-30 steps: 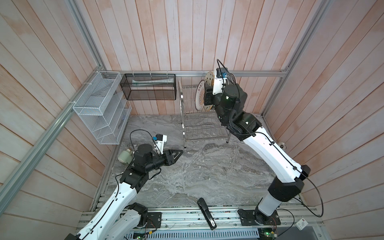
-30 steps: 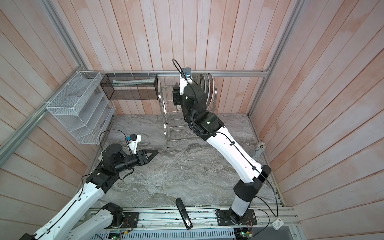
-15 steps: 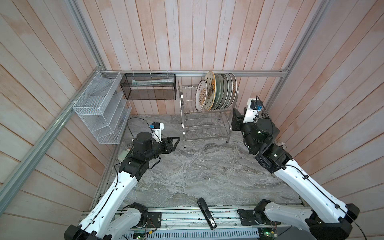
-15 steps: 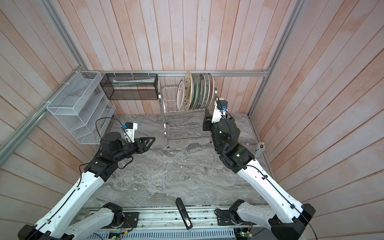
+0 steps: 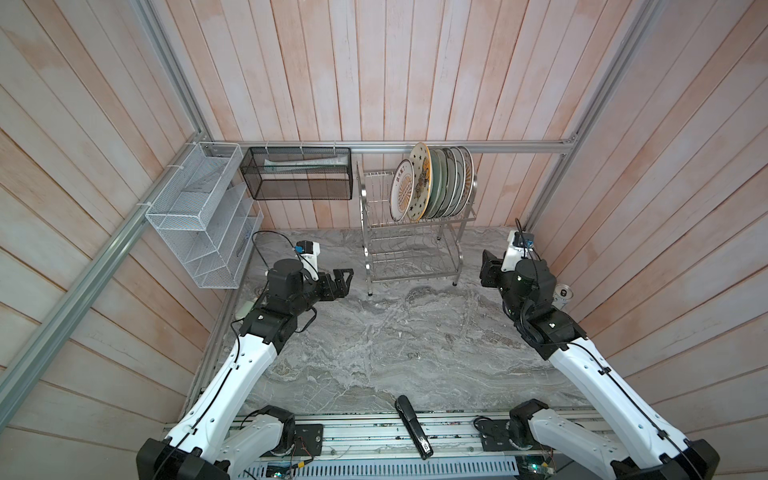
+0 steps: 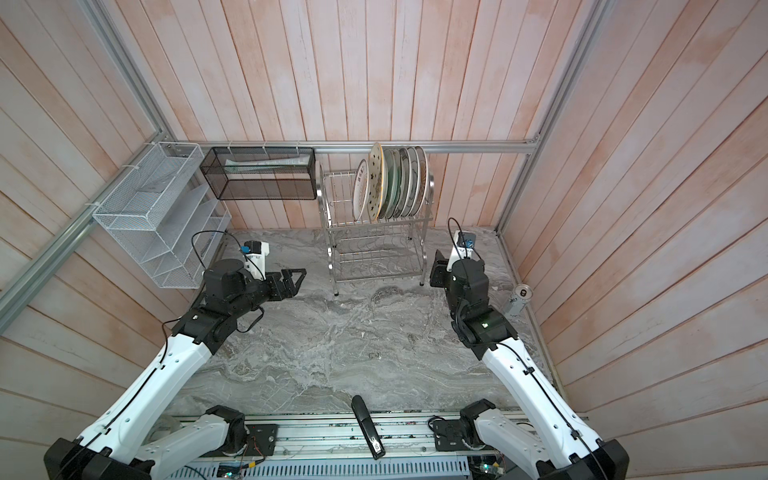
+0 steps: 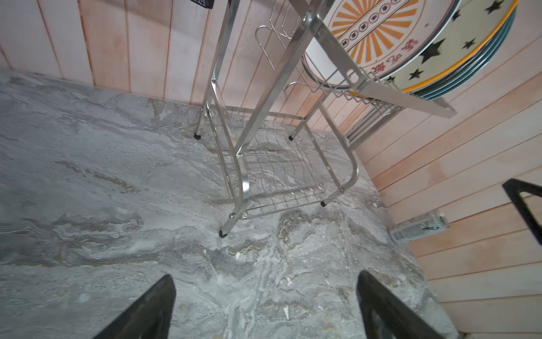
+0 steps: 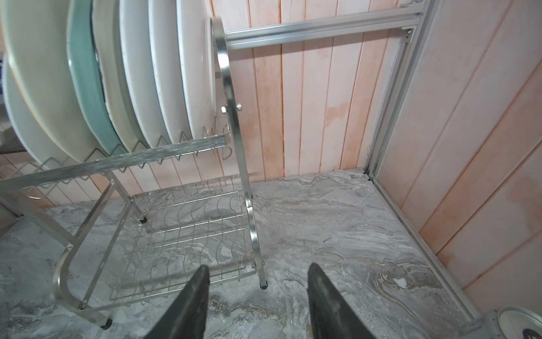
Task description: Load the plates into the dish rack
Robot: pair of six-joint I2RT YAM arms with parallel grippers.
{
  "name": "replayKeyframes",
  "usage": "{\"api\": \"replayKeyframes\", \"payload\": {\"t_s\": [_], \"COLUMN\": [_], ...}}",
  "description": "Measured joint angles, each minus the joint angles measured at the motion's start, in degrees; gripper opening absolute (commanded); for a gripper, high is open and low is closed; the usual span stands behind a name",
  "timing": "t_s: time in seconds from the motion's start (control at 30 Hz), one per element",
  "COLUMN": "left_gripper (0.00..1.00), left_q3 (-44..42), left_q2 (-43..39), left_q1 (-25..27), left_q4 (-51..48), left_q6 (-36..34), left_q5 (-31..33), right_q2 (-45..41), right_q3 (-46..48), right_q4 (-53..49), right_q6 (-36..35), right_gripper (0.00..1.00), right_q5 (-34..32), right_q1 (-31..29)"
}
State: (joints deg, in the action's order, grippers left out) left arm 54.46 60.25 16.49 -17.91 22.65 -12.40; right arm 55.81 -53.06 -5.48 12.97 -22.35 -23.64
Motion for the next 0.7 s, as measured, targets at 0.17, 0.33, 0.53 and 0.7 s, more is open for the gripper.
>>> {"api": "replayKeyframes", "payload": {"t_s": [0.17, 0.33, 0.53, 0.7], "left_gripper": [1.0, 1.0, 1.0, 1.0], "left_q3": [3.82, 5.31, 5.33, 2.8], "left_q2": [1.79, 2.4, 0.74, -3.1], "left_q1": [-1.25, -2.01, -2.69, -4.61], "left_q4": [-5.38, -10.95, -14.43, -9.84], "left_q6": [-0.15, 0.04, 0.63, -1.79], "left_q5": [4.81, 11.72, 25.53, 31.26], "right_q2": [0.87, 0.59, -5.22, -9.31], "right_q3": [-0.02, 0.17, 8.33, 13.57], "right_q4": [-1.46, -3.87, -3.72, -4.0], "right_q6": [1.09, 3.08, 5.55, 6.12], "right_gripper": [0.98, 0.98, 0.98, 0.98], "right_q5": [-1.36, -2.12, -2.05, -4.42], "right_q1": [2.16, 4.7, 5.73, 6.73]}}
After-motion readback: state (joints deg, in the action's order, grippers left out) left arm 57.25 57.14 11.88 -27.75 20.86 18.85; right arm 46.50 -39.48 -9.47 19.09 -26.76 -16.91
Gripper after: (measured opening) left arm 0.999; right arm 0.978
